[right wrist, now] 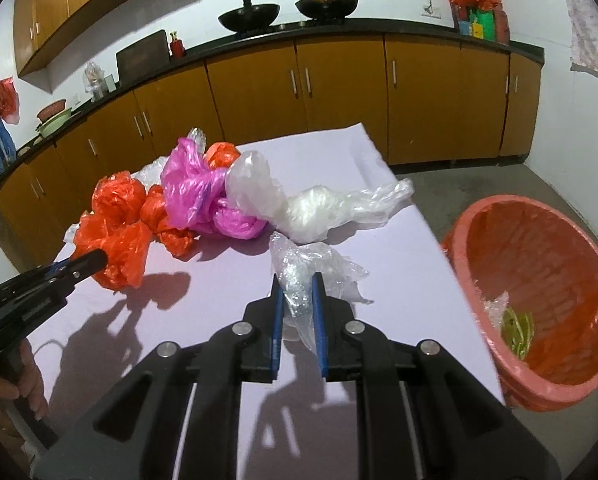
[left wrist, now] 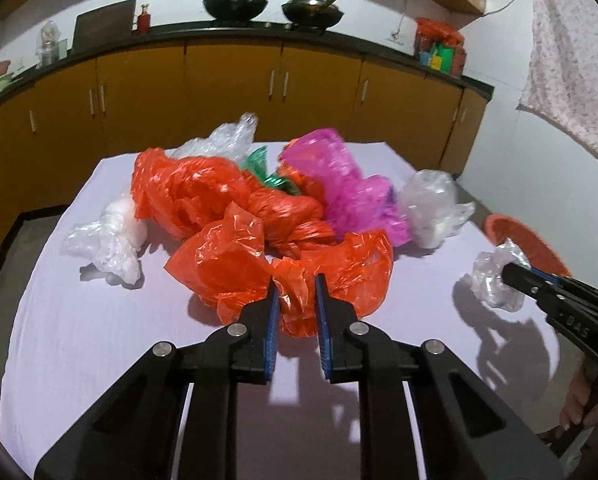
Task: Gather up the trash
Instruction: 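Grasp the red plastic bag with the left tool while right holds clear bag, then carry the red and clear bags over the orange basket with both tools, then open both tools to release the bags into the basket, then return to the table and grasp a clear plastic bag with the right tool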
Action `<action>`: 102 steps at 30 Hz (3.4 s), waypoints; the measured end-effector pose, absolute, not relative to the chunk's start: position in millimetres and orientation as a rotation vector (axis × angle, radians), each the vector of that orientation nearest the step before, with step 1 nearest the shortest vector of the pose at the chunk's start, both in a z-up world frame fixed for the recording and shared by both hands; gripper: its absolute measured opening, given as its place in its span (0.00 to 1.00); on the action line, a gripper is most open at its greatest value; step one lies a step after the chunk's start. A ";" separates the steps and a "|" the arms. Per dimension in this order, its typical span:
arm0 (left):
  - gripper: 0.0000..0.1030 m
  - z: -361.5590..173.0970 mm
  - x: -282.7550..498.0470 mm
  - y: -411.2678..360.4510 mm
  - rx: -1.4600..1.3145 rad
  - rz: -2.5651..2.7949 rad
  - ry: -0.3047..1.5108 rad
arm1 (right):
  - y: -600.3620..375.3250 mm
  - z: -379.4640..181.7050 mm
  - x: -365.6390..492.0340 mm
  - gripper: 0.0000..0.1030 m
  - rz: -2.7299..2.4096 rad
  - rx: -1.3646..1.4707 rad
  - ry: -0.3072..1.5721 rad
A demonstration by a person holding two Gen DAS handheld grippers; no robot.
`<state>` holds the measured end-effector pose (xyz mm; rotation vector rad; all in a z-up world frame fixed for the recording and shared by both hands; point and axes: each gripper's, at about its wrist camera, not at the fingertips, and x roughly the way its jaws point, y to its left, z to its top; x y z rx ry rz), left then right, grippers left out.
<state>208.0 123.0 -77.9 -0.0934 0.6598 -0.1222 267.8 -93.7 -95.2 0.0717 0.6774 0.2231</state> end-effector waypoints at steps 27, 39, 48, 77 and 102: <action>0.17 -29.9 210.2 -59.8 -0.036 -0.519 0.547 | -262.4 -64.9 211.3 0.14 -0.125 0.160 0.557; 0.17 -28.1 222.6 -121.8 0.030 -0.611 0.518 | -313.0 -58.2 213.1 0.14 -0.221 0.208 0.502; 0.17 -39.3 234.8 -142.9 0.054 -0.636 0.536 | -327.8 -59.2 229.6 0.14 -0.237 0.224 0.491; 0.37 -64.0 261.7 -165.5 0.051 -0.671 0.610 | -348.5 -71.8 256.4 0.33 -0.211 0.293 0.492; 0.61 -45.7 238.1 -36.1 -0.031 -0.386 0.541 | -253.8 -48.3 264.4 0.38 -0.023 0.205 0.490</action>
